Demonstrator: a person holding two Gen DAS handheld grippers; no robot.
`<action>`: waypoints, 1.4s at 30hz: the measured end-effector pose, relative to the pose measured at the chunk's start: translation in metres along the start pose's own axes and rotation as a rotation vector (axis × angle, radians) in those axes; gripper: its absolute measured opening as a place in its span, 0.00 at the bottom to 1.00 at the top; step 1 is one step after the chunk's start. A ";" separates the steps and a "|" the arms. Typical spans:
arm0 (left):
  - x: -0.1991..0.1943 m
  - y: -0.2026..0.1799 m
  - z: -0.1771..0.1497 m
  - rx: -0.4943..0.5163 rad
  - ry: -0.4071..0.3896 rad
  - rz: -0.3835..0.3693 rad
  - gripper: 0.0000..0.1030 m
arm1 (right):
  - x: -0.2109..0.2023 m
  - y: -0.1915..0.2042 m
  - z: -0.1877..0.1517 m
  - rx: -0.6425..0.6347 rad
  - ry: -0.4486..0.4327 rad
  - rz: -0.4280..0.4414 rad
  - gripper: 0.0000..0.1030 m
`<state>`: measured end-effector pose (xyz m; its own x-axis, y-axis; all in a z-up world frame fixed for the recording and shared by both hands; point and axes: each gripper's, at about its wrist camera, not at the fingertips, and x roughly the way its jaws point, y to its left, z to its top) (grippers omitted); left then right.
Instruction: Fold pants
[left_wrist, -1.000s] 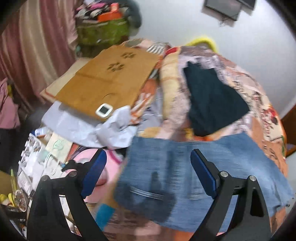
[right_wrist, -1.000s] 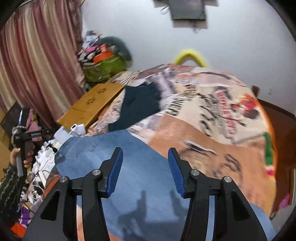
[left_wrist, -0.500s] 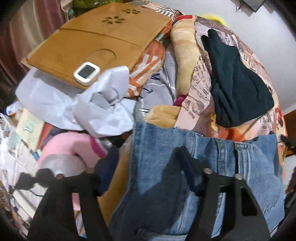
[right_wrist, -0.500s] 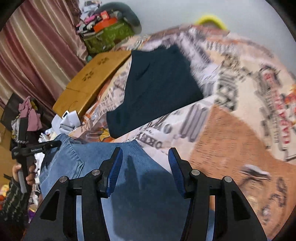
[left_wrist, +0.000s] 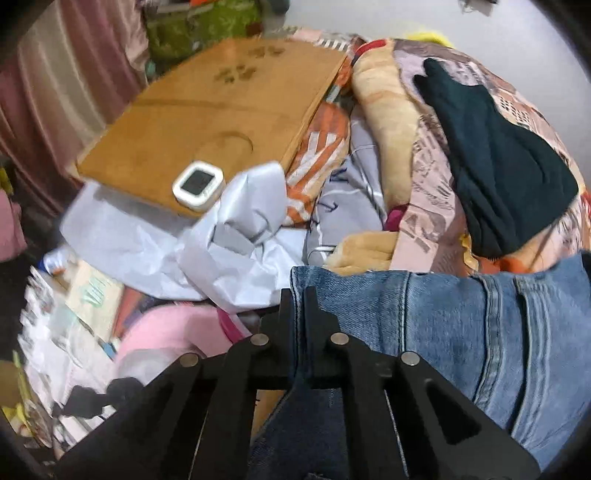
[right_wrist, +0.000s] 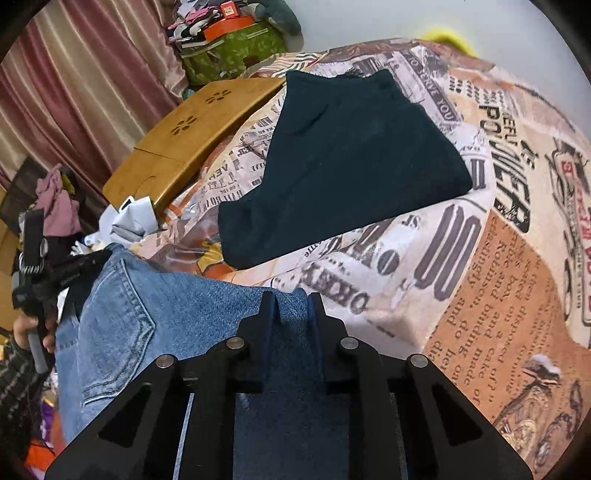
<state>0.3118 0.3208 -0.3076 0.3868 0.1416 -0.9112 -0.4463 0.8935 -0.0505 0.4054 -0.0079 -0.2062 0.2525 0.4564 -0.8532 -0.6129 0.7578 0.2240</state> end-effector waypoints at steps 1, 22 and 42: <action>0.000 0.001 0.001 -0.013 0.011 -0.009 0.07 | -0.003 0.000 0.000 0.001 0.005 -0.008 0.15; -0.098 -0.004 -0.092 -0.080 0.111 -0.110 0.82 | -0.141 0.028 -0.132 -0.029 -0.104 -0.115 0.45; -0.120 -0.039 -0.097 -0.033 -0.042 -0.067 0.14 | -0.137 0.049 -0.184 -0.077 -0.080 -0.074 0.51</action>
<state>0.2046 0.2281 -0.2357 0.4496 0.1008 -0.8875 -0.4442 0.8873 -0.1243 0.2026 -0.1188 -0.1654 0.3560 0.4385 -0.8252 -0.6451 0.7542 0.1225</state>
